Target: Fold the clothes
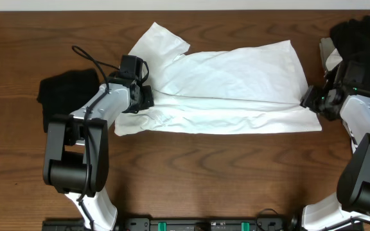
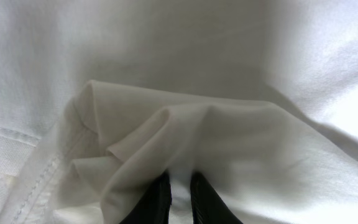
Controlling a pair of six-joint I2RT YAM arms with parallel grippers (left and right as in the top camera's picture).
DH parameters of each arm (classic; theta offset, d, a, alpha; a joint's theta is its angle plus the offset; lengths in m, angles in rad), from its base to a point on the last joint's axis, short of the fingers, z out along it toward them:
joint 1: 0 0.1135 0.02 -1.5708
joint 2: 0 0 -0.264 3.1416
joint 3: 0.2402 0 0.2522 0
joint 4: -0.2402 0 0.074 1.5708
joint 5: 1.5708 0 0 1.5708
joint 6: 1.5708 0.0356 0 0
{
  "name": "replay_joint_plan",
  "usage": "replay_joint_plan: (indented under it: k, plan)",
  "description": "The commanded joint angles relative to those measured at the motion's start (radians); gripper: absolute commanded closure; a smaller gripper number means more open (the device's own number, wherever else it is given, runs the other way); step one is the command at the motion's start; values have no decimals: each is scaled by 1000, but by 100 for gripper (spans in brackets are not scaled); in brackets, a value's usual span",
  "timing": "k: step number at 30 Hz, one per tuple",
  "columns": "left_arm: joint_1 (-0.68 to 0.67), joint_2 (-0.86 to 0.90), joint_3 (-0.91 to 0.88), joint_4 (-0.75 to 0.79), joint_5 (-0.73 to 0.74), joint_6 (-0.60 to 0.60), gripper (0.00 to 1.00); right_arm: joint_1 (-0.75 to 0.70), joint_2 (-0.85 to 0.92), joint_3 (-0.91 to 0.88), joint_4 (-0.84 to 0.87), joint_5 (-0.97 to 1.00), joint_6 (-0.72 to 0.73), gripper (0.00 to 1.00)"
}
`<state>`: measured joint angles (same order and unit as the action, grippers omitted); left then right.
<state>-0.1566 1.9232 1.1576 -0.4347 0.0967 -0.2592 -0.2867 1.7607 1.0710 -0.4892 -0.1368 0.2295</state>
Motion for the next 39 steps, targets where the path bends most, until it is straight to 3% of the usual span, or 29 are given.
replay_joint_plan:
  k: [1,6,9,10,26,32,35,39]
  plan:
    - [10,69,-61,-43,-23,-9,84,12,9,17,18,-2,2,47]
    - [10,69,-61,-43,-23,-9,85,12,9,16,17,-2,2,68]
    - [10,69,-61,-43,-23,-9,84,12,9,13,18,-2,2,96]
    - [10,69,-61,-43,-23,-9,85,12,9,13,18,4,2,99]
    - [10,69,-61,-43,-23,-9,84,11,11,13,103,271,298,98]
    - [10,69,-61,-43,-23,-9,84,11,53,13,122,268,301,84]
    - [10,69,-61,-43,-23,-9,84,11,76,13,119,266,295,66]
    - [10,69,-61,-43,-23,-9,84,9,62,14,111,255,212,66]
